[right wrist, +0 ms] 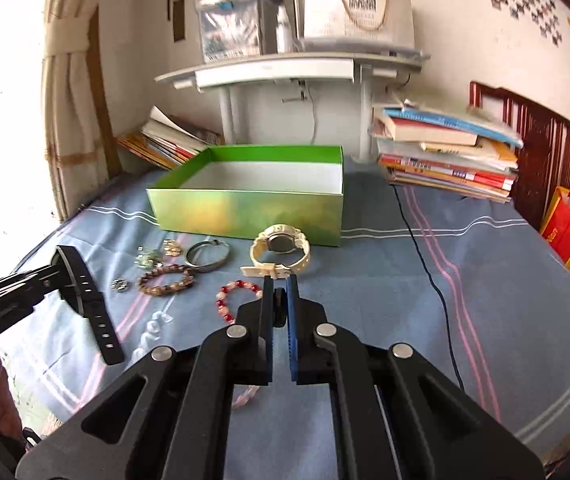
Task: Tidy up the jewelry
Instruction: 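Lift the black-strap watch off the tablecloth with the left tool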
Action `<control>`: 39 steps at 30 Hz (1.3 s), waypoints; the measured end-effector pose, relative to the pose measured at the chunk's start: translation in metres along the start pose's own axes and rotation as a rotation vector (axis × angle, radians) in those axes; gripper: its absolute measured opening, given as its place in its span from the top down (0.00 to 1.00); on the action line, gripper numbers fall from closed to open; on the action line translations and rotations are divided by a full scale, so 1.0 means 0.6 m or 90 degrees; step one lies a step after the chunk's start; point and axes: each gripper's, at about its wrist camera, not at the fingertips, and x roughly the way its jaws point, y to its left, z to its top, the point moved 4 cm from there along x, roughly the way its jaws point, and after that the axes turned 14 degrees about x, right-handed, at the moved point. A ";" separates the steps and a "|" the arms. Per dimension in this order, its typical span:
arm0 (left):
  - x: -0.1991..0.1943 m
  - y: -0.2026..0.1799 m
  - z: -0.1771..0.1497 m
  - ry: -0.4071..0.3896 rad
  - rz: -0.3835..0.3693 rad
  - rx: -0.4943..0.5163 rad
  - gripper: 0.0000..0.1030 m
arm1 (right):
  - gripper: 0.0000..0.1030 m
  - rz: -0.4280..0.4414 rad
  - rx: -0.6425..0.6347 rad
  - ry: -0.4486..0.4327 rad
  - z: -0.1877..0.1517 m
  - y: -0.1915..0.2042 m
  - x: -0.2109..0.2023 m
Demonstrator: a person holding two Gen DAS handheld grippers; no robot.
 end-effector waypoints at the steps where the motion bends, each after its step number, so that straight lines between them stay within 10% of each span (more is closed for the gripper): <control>1: -0.006 -0.005 -0.002 -0.002 0.001 0.006 0.92 | 0.94 -0.001 -0.001 -0.004 -0.003 -0.001 -0.006; 39: -0.087 -0.031 -0.073 0.000 -0.003 0.028 0.92 | 0.94 -0.010 0.022 -0.023 -0.079 -0.010 -0.104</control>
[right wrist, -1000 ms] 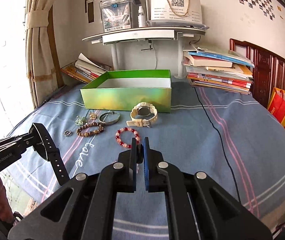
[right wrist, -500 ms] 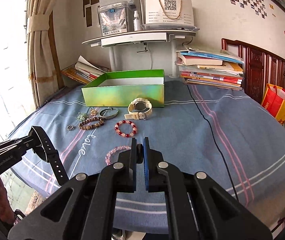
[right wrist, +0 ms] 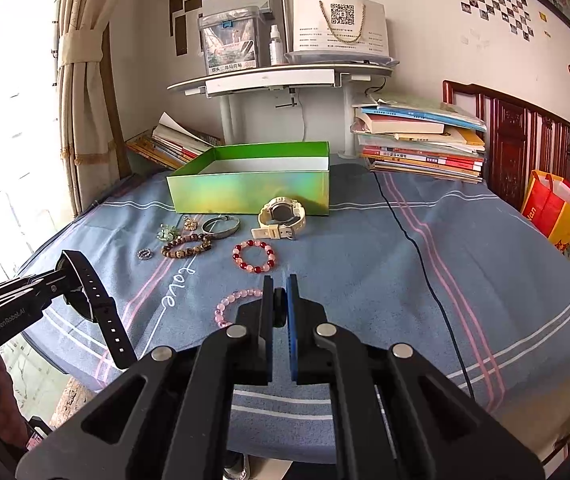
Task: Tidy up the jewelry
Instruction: 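Lift the black-strap watch off the tablecloth with the left tool, then carry the watch over the green box and open the left tool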
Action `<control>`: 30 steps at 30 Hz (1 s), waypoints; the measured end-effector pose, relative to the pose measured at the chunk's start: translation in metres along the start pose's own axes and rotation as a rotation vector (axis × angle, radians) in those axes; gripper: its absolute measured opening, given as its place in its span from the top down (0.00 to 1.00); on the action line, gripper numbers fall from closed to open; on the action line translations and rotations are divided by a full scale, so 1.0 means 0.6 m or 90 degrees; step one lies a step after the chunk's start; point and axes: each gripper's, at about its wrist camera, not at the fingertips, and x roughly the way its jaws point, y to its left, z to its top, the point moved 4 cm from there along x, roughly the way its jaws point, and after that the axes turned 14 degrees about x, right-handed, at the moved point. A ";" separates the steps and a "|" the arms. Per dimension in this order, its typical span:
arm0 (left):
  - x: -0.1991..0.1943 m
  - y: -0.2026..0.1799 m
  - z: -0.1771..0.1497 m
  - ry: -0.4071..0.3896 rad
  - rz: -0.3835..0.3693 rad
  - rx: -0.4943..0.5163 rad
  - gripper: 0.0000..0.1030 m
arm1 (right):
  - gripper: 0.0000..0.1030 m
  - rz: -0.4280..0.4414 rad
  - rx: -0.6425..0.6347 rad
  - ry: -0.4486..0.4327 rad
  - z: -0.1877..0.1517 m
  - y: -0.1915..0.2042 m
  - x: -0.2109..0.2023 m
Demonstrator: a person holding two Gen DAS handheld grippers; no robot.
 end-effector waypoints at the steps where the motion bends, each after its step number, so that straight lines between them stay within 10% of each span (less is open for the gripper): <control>1: 0.000 0.000 0.000 0.000 0.000 0.000 0.92 | 0.94 0.000 0.000 0.001 -0.001 0.001 0.000; 30: 0.038 0.016 0.010 0.021 -0.004 -0.006 0.92 | 0.94 -0.002 0.006 0.025 0.010 -0.001 0.044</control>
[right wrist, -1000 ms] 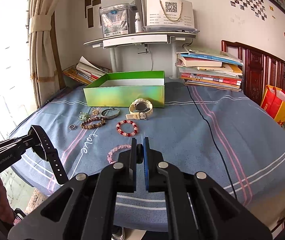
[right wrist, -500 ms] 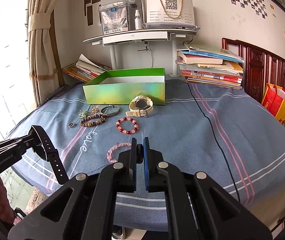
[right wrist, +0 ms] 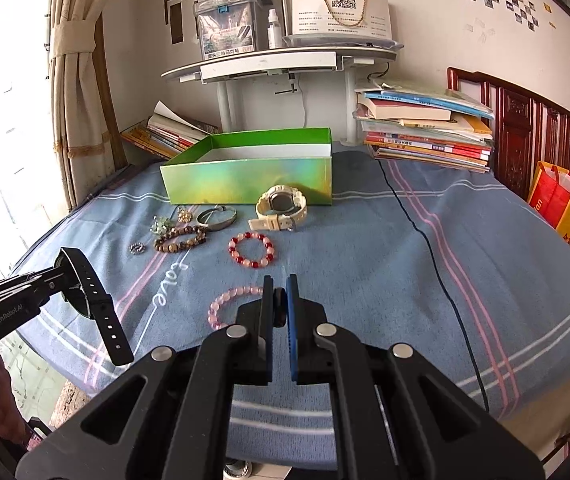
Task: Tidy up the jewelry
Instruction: 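Carry the watch over the green box and open the left tool, then withdraw the open left tool from the green box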
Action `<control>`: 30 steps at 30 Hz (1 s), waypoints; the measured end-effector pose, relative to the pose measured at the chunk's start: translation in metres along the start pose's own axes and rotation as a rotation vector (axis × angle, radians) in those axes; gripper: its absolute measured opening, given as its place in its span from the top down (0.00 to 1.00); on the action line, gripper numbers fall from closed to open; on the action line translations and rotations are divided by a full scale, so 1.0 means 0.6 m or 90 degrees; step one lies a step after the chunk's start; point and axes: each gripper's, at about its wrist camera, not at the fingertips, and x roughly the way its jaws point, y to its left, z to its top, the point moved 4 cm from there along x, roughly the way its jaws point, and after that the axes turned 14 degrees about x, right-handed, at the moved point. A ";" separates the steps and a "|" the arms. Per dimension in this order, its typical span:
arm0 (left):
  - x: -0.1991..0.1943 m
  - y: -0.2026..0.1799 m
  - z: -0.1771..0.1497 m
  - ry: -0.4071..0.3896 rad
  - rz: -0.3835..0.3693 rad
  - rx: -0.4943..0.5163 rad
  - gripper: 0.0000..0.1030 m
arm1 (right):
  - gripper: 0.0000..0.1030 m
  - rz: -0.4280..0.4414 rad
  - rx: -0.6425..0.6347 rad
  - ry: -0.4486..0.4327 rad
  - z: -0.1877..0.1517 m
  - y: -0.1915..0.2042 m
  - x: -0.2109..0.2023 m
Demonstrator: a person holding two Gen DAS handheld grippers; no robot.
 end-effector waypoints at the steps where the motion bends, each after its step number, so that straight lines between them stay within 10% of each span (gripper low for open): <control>1: 0.001 0.002 0.007 -0.002 0.000 0.001 0.92 | 0.94 0.001 -0.001 -0.002 0.007 0.001 0.003; 11: 0.053 0.023 0.173 -0.058 -0.003 0.028 0.92 | 0.94 0.039 -0.018 -0.061 0.168 0.037 0.064; 19: 0.216 0.054 0.339 -0.051 -0.011 0.046 0.92 | 0.94 0.060 -0.020 -0.071 0.299 0.071 0.206; 27: 0.368 0.101 0.342 0.010 -0.010 0.009 0.92 | 0.94 0.051 -0.013 -0.029 0.308 0.061 0.336; 29: 0.376 0.103 0.337 0.018 -0.005 0.012 0.82 | 0.93 0.039 -0.026 -0.037 0.301 0.059 0.346; 30: 0.376 0.104 0.335 0.020 0.003 0.010 0.56 | 0.80 0.027 -0.031 -0.047 0.298 0.058 0.348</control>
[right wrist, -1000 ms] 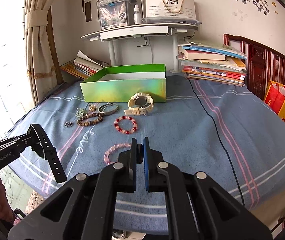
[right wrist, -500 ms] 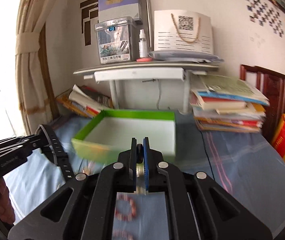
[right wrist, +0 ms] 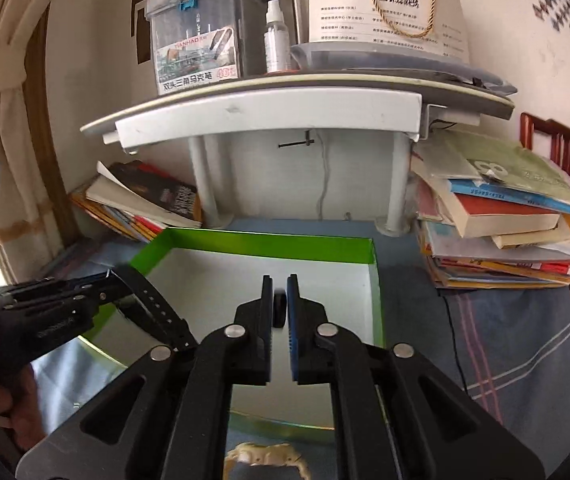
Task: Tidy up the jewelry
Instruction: 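Withdraw the open left tool from the green box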
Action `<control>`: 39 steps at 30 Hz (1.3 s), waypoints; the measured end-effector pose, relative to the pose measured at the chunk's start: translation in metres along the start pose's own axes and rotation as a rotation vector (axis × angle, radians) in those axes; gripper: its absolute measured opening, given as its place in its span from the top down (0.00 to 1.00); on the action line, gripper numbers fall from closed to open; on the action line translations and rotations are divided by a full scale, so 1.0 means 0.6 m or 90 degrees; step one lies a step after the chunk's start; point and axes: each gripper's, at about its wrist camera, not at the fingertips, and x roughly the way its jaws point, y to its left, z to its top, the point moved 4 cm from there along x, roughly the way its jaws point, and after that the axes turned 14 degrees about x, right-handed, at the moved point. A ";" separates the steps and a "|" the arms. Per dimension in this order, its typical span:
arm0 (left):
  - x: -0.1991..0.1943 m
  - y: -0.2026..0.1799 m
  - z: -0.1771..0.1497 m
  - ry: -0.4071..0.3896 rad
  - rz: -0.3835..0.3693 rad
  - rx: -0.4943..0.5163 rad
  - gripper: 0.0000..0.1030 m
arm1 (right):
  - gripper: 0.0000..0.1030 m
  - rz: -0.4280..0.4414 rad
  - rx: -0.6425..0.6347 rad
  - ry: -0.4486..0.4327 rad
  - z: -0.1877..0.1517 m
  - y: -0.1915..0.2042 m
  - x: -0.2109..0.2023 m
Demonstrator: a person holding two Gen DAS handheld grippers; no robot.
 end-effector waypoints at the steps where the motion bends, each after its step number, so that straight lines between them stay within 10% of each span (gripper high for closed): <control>1: -0.005 0.001 -0.001 -0.011 0.007 -0.002 0.36 | 0.58 -0.012 -0.004 -0.003 -0.001 -0.001 -0.001; 4: -0.036 0.006 0.005 -0.066 0.044 0.002 0.33 | 0.39 -0.011 0.008 -0.049 0.009 -0.007 -0.023; 12: -0.116 0.034 0.021 -0.184 0.092 -0.025 0.21 | 0.29 0.010 0.134 -0.220 0.062 -0.068 -0.120; 25: -0.421 -0.018 -0.128 -0.215 0.085 -0.006 0.09 | 0.20 0.031 0.129 -0.188 -0.026 -0.060 -0.388; 39: -0.446 -0.115 -0.369 -0.103 0.074 0.015 0.09 | 0.20 0.037 0.052 -0.050 -0.290 0.014 -0.473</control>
